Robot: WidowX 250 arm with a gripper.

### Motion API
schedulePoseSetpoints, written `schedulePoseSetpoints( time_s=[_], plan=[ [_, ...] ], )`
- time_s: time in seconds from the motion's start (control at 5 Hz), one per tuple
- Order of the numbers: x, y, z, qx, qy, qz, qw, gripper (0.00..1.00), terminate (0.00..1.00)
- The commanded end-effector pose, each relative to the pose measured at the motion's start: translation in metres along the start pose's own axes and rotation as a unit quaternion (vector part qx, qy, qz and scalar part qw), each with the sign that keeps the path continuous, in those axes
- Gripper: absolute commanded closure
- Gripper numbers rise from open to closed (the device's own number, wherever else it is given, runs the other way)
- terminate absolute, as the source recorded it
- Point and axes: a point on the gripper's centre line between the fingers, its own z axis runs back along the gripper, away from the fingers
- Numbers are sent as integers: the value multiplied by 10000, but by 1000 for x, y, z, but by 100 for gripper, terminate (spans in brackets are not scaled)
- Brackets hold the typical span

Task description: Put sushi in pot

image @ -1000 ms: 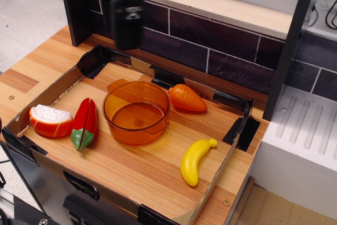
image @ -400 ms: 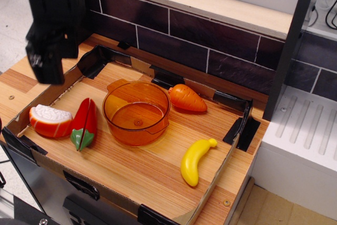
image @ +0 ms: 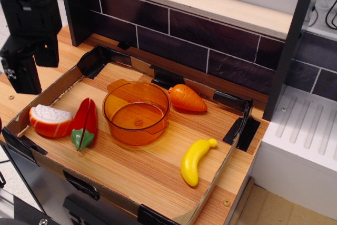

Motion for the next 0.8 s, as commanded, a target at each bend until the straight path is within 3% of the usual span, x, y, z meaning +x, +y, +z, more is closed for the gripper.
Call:
schedulePoseSetpoints(
  time_s=[0.0,0.6],
  plan=[
    [-10,17,-15,-40,203,-324,9993,0,0],
    [-9,10,-46,-40,415,-461,9981,0,0]
  ],
)
